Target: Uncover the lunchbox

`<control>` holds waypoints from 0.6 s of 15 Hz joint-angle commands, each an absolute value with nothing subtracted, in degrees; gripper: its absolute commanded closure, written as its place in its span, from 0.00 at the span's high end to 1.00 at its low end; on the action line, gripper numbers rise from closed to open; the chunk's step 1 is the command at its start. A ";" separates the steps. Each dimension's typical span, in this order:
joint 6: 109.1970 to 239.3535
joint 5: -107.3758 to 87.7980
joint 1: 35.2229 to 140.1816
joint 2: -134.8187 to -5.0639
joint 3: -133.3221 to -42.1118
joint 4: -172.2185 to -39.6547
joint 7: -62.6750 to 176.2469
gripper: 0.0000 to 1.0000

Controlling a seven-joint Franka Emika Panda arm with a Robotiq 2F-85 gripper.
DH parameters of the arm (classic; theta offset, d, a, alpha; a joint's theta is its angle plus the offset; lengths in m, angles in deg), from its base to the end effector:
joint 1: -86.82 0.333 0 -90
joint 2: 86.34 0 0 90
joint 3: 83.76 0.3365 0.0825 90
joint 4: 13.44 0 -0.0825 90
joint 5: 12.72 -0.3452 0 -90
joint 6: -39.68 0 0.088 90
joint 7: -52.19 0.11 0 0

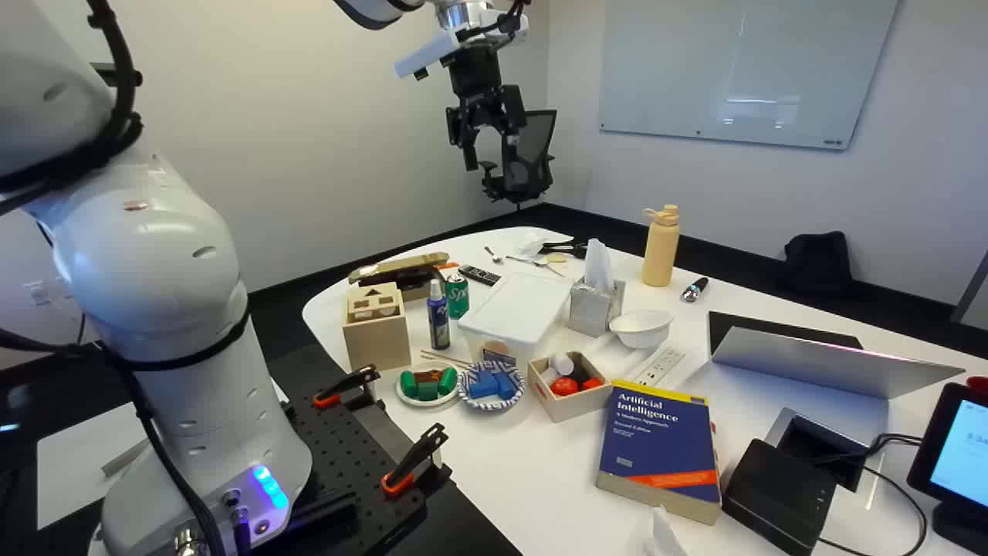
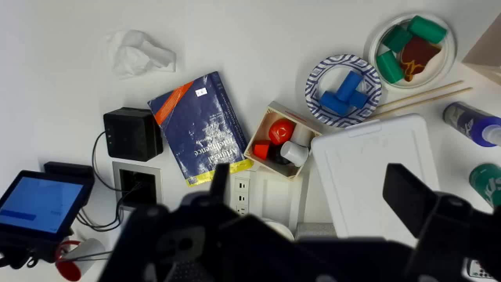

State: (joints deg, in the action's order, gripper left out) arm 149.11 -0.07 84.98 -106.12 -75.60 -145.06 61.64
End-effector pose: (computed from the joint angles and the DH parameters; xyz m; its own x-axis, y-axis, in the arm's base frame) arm 0.3981 0.0330 0.5131 0.9998 0.0127 -0.0144 0.0160 -0.9667 0.2555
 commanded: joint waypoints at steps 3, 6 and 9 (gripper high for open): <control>151.69 -2.54 86.17 -104.07 -76.72 -147.05 66.66 1.00; 159.06 -7.88 86.62 -100.45 -75.79 -151.35 75.26 1.00; 169.68 -12.06 87.75 -96.71 -74.25 -156.69 85.67 1.00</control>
State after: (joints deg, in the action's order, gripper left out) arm 161.63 -9.28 86.43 -99.43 -75.41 -152.47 76.43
